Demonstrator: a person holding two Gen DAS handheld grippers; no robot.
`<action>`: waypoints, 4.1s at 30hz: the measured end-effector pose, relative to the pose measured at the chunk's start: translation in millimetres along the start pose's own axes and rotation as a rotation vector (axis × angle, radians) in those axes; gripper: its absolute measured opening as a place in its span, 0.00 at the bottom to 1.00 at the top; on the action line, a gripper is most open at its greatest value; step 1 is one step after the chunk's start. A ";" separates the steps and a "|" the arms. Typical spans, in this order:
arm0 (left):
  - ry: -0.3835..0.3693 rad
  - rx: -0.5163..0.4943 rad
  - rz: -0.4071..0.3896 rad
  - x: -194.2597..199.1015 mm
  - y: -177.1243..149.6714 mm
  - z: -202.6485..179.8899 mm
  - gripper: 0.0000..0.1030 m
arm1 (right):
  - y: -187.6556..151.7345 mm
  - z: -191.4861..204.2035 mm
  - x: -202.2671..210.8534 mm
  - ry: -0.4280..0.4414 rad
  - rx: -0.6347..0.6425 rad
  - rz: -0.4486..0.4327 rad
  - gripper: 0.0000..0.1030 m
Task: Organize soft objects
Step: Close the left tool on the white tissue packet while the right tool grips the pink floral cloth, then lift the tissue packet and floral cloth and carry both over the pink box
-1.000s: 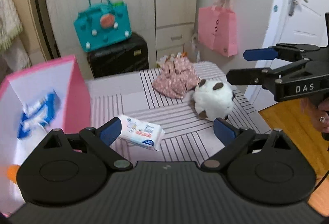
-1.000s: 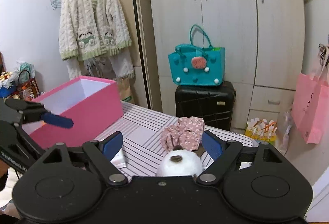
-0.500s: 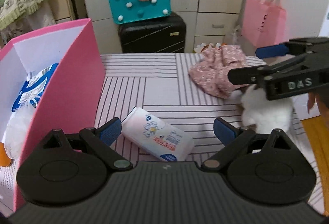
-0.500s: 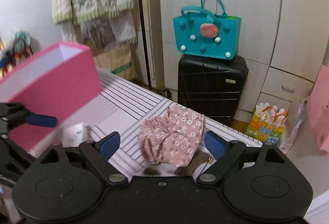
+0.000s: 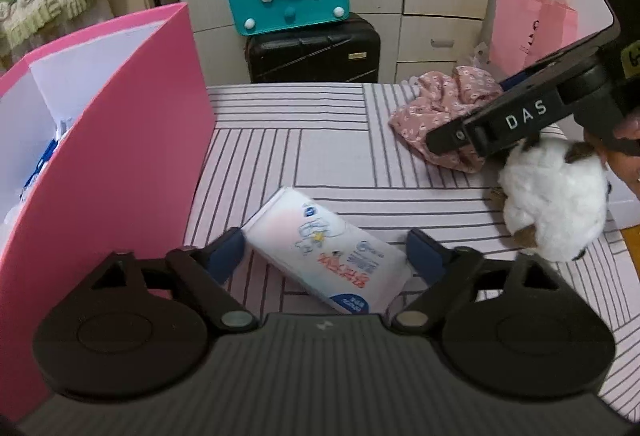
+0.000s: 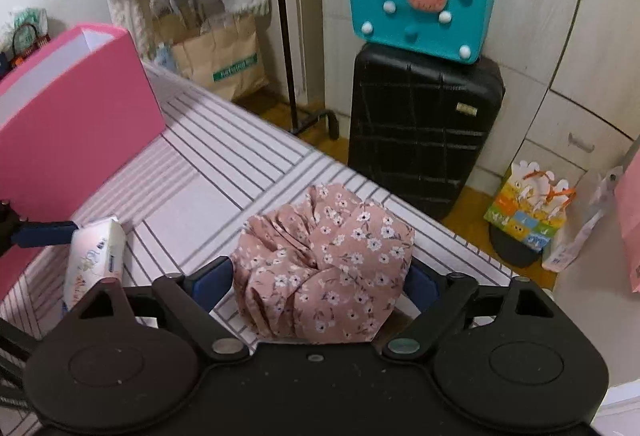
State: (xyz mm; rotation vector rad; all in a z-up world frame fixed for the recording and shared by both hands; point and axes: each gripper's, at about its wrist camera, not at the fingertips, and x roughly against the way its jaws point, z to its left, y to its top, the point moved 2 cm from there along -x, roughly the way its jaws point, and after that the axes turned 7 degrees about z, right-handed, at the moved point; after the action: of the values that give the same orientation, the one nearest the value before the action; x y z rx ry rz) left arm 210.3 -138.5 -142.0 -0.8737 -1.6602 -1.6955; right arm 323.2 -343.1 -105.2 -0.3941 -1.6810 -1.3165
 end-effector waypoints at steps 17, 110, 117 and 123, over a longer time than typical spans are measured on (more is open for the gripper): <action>-0.089 0.008 -0.039 4.8 -13.8 3.2 0.55 | -6.1 10.9 29.3 0.003 -0.047 -0.089 0.17; -0.426 -0.299 0.178 152.9 -65.0 78.6 0.38 | -105.9 205.1 145.1 0.244 -0.078 0.021 0.21; -0.428 -0.267 0.132 185.1 -64.4 106.7 0.38 | -86.9 233.4 165.3 0.247 0.007 -0.009 0.21; -0.411 -0.239 0.102 200.4 -65.4 132.4 0.38 | -79.1 252.5 171.8 0.268 0.063 -0.057 0.21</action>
State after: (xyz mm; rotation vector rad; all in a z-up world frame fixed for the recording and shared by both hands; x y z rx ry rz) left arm 43.5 1.4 -21.3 -1.4787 -1.6488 -1.7499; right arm 60.2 -197.5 -9.6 -0.1263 -1.5132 -1.2925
